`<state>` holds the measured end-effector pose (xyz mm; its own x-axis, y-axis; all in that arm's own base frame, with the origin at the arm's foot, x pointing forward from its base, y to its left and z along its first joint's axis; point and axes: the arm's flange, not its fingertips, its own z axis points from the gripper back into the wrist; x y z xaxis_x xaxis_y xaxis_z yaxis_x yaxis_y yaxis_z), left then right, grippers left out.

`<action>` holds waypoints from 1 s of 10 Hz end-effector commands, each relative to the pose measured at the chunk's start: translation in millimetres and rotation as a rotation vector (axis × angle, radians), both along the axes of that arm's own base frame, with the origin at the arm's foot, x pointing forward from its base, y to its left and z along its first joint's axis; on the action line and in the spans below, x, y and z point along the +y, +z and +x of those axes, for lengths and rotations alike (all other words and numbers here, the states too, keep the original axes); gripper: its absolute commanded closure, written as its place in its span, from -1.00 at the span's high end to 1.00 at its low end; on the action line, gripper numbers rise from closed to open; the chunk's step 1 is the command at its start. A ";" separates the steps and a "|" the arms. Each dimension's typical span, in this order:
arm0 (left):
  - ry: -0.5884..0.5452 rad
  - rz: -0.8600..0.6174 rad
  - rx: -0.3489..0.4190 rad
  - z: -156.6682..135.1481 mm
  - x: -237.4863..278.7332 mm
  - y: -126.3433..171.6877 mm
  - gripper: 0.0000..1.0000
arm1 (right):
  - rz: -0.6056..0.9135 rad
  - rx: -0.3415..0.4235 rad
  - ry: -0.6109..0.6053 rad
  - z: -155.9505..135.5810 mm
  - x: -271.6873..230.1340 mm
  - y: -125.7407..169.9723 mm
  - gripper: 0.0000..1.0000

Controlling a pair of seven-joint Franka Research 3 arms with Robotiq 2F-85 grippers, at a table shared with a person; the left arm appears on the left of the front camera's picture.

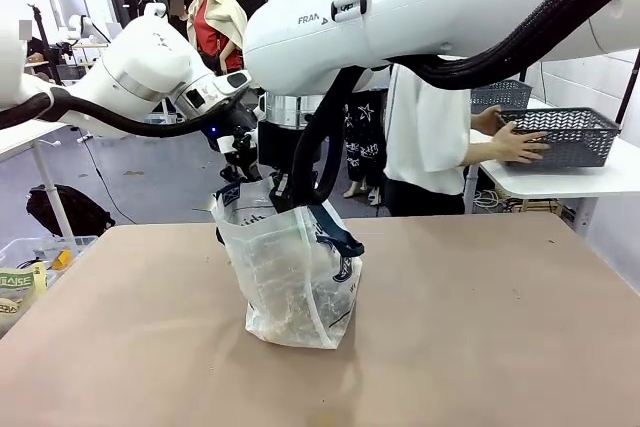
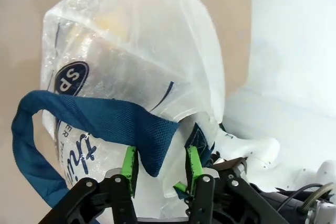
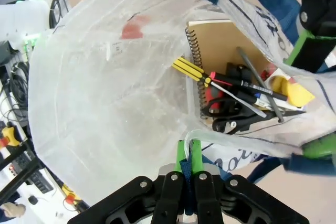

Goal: Transfer purchased items from the store into the shopping bag.
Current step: Move the Reusable shopping bag to the right side of the table.

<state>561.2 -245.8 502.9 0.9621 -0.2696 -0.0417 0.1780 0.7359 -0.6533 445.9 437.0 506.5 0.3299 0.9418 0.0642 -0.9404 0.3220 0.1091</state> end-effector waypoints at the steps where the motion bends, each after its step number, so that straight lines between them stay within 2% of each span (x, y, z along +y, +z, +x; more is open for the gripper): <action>1: -0.039 -0.096 0.018 7.2 4.7 1.8 -0.02 | -0.006 0.001 0.040 1.1 7.2 -0.5 -1.00; 4: -0.071 -0.174 0.042 8.6 3.8 -2.8 -0.02 | -0.007 -0.001 0.053 0.9 12.5 -0.7 -1.00; 10: -0.119 -0.152 0.009 2.1 -9.2 -5.7 -0.02 | -0.014 -0.019 0.094 -6.2 28.0 -1.0 -1.00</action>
